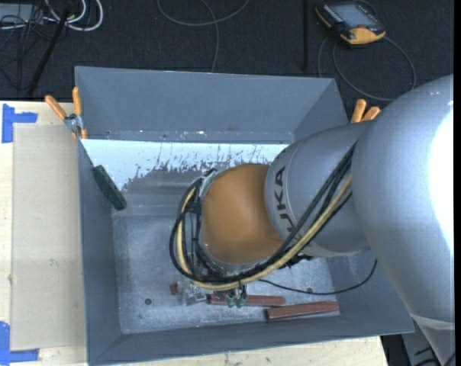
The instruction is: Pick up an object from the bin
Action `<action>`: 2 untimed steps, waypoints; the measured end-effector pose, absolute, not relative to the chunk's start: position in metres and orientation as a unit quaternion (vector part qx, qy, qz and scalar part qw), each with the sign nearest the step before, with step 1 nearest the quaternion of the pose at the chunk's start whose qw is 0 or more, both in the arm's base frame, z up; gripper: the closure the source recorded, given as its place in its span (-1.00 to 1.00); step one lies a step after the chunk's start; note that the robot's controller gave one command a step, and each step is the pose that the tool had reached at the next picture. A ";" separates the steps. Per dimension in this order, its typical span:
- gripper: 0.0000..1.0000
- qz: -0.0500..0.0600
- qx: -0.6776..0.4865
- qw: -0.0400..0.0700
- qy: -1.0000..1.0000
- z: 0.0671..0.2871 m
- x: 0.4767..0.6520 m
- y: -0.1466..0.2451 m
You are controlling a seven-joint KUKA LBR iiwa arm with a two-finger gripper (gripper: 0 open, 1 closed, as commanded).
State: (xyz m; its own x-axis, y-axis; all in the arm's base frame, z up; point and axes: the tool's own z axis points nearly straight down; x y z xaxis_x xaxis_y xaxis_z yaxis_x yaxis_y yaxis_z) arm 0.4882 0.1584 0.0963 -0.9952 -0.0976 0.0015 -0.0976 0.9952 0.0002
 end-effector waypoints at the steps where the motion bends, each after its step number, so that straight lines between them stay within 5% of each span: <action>1: 1.00 0.000 0.087 0.003 -0.996 0.162 0.491 0.163; 2: -1.00 0.001 0.084 0.003 -0.996 0.102 0.489 0.194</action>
Offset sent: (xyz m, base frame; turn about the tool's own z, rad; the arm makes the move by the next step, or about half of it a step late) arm 0.0014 0.0356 0.0097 -0.0696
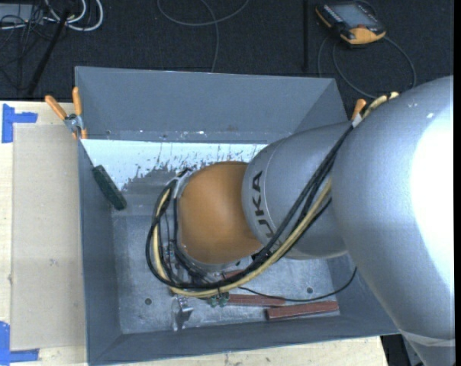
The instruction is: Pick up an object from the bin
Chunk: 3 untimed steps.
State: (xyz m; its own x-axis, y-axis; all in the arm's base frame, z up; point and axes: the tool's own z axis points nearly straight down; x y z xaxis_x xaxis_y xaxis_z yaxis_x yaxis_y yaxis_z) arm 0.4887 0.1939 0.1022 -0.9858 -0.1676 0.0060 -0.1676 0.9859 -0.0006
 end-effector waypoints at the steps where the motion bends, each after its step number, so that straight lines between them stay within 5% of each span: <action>1: -1.00 0.000 0.083 0.001 -0.997 0.105 0.489 0.194; 3: -1.00 0.000 0.159 0.001 -0.987 0.122 0.492 0.150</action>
Offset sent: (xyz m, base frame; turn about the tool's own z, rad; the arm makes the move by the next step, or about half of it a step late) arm -0.0046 -0.0523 0.0027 -0.0938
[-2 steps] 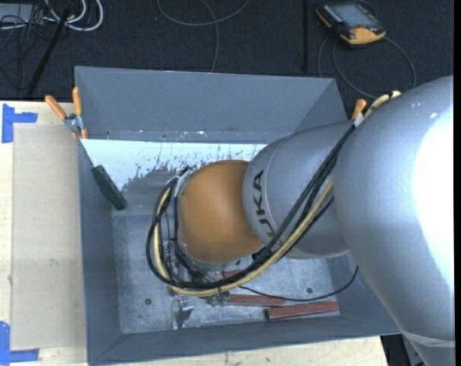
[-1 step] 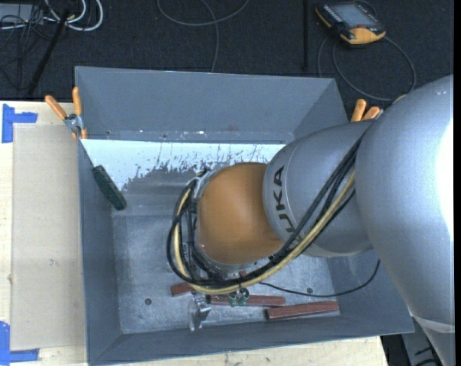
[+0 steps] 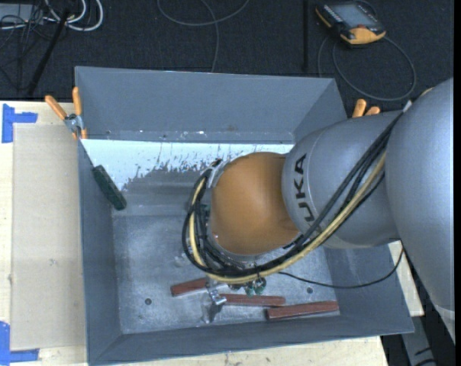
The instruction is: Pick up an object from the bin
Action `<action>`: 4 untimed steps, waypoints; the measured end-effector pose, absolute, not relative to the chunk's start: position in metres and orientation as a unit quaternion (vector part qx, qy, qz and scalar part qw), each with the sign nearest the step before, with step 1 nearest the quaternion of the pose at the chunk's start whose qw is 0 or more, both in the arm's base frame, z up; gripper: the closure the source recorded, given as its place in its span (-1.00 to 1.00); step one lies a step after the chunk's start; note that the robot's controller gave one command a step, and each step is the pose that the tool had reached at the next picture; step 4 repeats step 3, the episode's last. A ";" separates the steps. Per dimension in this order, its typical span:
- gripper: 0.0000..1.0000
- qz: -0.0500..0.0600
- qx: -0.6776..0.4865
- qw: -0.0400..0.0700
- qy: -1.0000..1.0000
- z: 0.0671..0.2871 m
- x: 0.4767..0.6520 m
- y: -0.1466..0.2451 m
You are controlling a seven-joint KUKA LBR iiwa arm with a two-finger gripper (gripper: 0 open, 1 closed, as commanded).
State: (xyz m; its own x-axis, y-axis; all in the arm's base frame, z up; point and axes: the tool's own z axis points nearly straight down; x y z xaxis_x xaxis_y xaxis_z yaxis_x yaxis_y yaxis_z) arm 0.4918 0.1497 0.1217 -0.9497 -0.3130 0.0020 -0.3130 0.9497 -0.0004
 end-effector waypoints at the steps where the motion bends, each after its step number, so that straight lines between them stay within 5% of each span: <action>1: 1.00 -0.002 0.176 -0.008 -0.984 0.075 0.518 0.155; 2: 1.00 -0.002 0.175 -0.008 -0.984 0.075 0.518 0.155; 3: 1.00 -0.001 0.161 -0.004 -0.987 0.246 0.530 0.177; 4: 1.00 -0.001 0.161 -0.004 -0.987 0.246 0.530 0.177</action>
Offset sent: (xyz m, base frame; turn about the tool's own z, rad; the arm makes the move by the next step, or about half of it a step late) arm 0.0000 0.0000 0.0000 0.0000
